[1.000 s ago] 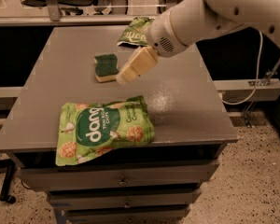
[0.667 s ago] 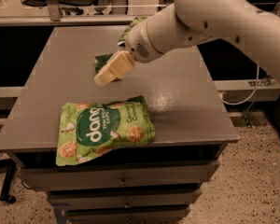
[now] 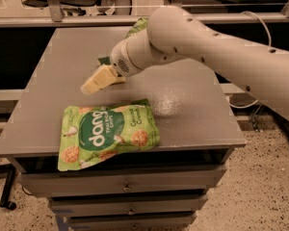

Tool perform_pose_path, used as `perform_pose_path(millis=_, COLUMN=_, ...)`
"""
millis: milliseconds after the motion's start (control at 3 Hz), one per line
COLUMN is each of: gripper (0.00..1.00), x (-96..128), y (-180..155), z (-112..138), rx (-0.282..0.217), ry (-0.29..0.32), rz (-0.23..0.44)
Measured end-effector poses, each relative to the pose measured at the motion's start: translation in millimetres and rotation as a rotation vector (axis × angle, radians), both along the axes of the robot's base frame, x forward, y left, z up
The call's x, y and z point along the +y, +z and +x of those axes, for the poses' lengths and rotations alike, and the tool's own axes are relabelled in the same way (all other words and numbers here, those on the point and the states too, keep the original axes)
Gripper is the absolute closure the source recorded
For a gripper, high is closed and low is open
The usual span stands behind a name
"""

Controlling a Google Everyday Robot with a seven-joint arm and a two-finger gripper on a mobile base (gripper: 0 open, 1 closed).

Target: Pick sponge

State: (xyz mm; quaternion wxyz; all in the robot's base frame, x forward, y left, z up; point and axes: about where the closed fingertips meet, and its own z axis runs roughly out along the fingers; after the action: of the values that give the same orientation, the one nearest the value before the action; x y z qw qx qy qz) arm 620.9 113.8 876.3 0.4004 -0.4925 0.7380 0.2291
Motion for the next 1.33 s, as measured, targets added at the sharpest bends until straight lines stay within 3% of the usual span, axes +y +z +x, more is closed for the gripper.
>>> perform_pose_path(millis=667, gripper=0.0, x=-9.5, y=-30.0, z=37.2, rx=-0.029, ry=-0.092, rz=0.016)
perform_pose_path(millis=1000, gripper=0.17, x=-8.9, y=-39.3, z=45.6, rx=-0.027, ry=-0.11, rz=0.03)
perform_pose_path(millis=1333, gripper=0.41, x=-9.1, y=-46.3, z=49.1, rx=-0.029, ry=-0.122, rz=0.039)
